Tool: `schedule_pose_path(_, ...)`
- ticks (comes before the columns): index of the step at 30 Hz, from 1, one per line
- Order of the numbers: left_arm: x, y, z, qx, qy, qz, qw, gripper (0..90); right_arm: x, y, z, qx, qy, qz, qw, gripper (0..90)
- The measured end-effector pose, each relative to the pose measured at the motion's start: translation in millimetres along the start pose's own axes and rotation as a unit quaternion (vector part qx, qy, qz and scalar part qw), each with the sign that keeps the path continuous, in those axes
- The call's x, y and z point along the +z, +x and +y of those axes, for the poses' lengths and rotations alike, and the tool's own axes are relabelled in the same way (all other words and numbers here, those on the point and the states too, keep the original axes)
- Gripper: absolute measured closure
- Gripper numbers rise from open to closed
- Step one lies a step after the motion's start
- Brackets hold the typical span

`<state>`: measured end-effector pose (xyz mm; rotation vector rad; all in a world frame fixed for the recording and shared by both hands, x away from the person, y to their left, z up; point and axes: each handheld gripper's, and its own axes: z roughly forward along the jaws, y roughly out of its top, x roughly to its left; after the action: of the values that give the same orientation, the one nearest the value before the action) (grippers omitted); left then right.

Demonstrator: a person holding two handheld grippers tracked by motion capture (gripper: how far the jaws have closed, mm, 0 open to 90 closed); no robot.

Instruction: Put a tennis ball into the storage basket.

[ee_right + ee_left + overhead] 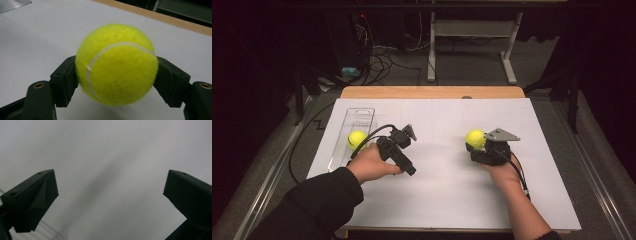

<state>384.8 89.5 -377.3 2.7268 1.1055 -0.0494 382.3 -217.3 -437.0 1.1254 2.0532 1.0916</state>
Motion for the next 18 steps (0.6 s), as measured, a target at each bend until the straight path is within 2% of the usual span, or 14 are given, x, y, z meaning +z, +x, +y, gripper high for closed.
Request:
schedule_pose_path(7, -0.4, -1.4, 0.1, -0.001, 0.000, -0.004, 1.0000, 0.5, -18.6, 7.4, -16.5, 0.008, -0.013, 0.008, 0.9999, 27.2)
schedule_pose_path(12, -2.7, -2.6, 0.3, -0.002, 0.000, -0.001, 1.0000, 0.5, -31.5, 12.1, -30.2, 0.002, -0.014, 0.010, 0.9999, 27.2)
schedule_pose_path(18, -5.7, -3.0, -0.1, -0.003, 0.002, -0.001, 1.0000, 0.4, -45.9, 13.4, -51.7, 0.006, -0.011, 0.011, 0.9999, 27.2)
